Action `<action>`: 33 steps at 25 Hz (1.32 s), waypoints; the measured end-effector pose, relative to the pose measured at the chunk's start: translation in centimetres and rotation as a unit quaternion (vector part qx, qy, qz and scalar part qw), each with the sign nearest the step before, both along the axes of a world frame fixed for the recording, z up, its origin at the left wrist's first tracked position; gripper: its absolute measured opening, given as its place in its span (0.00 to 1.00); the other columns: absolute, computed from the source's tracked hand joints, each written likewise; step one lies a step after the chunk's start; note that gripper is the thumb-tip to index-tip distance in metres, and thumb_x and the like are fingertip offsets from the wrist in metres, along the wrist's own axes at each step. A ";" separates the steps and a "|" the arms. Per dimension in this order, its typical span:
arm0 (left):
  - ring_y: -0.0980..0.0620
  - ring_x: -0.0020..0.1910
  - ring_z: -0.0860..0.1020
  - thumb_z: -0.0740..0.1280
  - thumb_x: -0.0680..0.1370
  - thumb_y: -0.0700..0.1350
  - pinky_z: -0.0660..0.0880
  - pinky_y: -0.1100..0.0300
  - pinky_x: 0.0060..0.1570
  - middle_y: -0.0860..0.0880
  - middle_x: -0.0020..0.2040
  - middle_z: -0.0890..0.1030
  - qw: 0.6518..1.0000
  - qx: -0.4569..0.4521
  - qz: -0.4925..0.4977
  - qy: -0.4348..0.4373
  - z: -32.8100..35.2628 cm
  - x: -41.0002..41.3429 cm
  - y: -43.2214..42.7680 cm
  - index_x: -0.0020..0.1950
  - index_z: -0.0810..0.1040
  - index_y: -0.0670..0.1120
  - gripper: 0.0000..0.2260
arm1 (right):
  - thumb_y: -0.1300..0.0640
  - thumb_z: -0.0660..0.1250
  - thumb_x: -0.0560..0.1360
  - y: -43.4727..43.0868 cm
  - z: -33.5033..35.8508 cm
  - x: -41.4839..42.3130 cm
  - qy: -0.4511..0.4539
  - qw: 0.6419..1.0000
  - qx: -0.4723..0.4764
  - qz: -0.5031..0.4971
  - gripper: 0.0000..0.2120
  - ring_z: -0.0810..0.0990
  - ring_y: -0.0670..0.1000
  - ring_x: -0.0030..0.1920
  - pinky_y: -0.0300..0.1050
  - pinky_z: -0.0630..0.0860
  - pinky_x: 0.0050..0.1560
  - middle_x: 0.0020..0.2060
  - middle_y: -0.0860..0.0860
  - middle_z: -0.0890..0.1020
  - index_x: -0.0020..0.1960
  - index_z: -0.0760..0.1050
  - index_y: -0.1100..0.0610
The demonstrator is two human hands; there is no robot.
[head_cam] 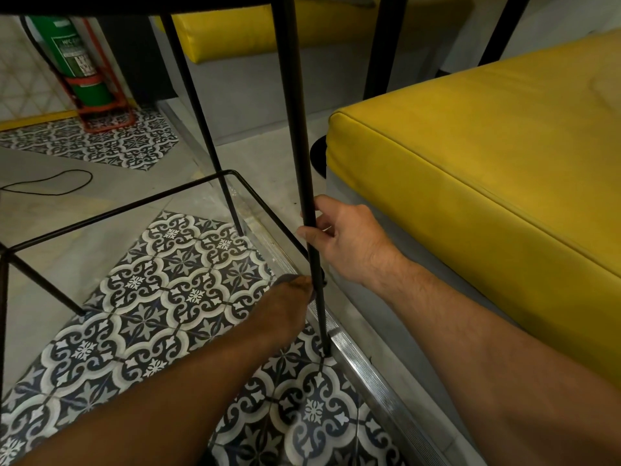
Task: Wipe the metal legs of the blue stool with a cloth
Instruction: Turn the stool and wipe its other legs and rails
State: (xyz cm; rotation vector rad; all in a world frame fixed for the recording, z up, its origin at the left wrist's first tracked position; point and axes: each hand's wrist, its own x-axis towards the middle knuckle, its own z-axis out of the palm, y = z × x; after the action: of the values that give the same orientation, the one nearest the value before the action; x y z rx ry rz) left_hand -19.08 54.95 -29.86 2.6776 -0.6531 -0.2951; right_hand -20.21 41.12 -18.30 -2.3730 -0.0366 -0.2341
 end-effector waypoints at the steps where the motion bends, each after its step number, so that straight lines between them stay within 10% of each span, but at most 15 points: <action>1: 0.52 0.54 0.78 0.58 0.82 0.43 0.68 0.71 0.43 0.46 0.59 0.79 1.000 -0.018 0.008 0.002 0.3 -0.2 -0.6 0.68 0.70 0.46 0.14 | 0.49 0.68 0.76 0.0 0.0 0.0 -0.003 1.000 -0.002 -0.002 0.11 0.80 0.47 0.39 0.45 0.80 0.37 0.43 0.46 0.80 0.56 0.74 0.50; 6: 0.52 0.62 0.75 0.60 0.81 0.39 0.66 0.72 0.61 0.47 0.70 0.71 0.995 -0.015 -0.101 -0.008 -0.3 -0.1 3.4 0.77 0.61 0.49 0.25 | 0.49 0.68 0.76 0.1 -0.1 0.1 0.018 0.999 0.039 -0.005 0.11 0.81 0.47 0.42 0.43 0.80 0.39 0.43 0.45 0.81 0.57 0.74 0.48; 11: 0.61 0.38 0.79 0.58 0.83 0.42 0.71 0.75 0.31 0.56 0.41 0.79 0.972 -0.152 -0.022 0.177 1.1 2.3 0.1 0.60 0.78 0.51 0.11 | 0.49 0.69 0.76 0.1 -0.1 0.0 0.028 0.998 0.057 -0.009 0.08 0.81 0.44 0.42 0.42 0.81 0.39 0.41 0.44 0.80 0.54 0.74 0.46; 14: 0.56 0.41 0.84 0.58 0.82 0.37 0.77 0.71 0.36 0.52 0.39 0.84 0.893 -0.323 0.068 0.307 1.3 3.8 -1.2 0.49 0.80 0.48 0.12 | 0.50 0.69 0.76 0.1 -0.4 0.1 0.023 0.997 0.069 -0.006 0.08 0.81 0.46 0.42 0.46 0.82 0.41 0.42 0.45 0.81 0.53 0.74 0.46; 19: 0.46 0.49 0.83 0.60 0.82 0.39 0.81 0.46 0.50 0.44 0.51 0.84 0.795 -0.458 0.281 0.281 -0.1 6.0 -3.6 0.61 0.79 0.45 0.12 | 0.50 0.68 0.77 0.0 -0.8 0.3 0.015 0.997 0.073 0.006 0.09 0.82 0.46 0.41 0.45 0.83 0.38 0.43 0.46 0.81 0.56 0.73 0.46; 23: 0.48 0.47 0.79 0.58 0.81 0.36 0.76 0.61 0.36 0.45 0.58 0.78 0.713 -0.494 0.473 0.155 1.4 10.7 -1.9 0.70 0.73 0.47 0.18 | 0.50 0.69 0.76 -0.2 -1.0 0.2 0.003 0.997 0.077 0.015 0.08 0.82 0.43 0.40 0.45 0.82 0.40 0.41 0.44 0.82 0.53 0.74 0.44; 27: 0.43 0.47 0.80 0.65 0.78 0.39 0.77 0.54 0.41 0.40 0.49 0.80 0.737 -0.399 0.473 0.272 2.0 11.2 -2.6 0.60 0.76 0.37 0.12 | 0.49 0.69 0.76 -0.1 -1.0 0.2 0.004 0.998 0.065 0.012 0.08 0.82 0.45 0.40 0.47 0.83 0.40 0.42 0.45 0.82 0.54 0.74 0.45; 33: 0.42 0.48 0.82 0.61 0.81 0.39 0.80 0.54 0.36 0.37 0.51 0.82 0.631 -0.573 0.363 0.376 0.8 8.4 -4.2 0.59 0.77 0.36 0.10 | 0.52 0.68 0.77 -0.1 -1.0 0.3 0.008 0.998 0.064 0.015 0.07 0.82 0.46 0.39 0.47 0.83 0.38 0.40 0.46 0.81 0.53 0.73 0.46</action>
State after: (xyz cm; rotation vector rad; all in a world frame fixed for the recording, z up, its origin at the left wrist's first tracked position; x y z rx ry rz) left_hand -10.72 50.72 -29.04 1.1626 0.4485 -0.4815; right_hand -19.93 41.01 -19.26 -2.2442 -0.0475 -0.1984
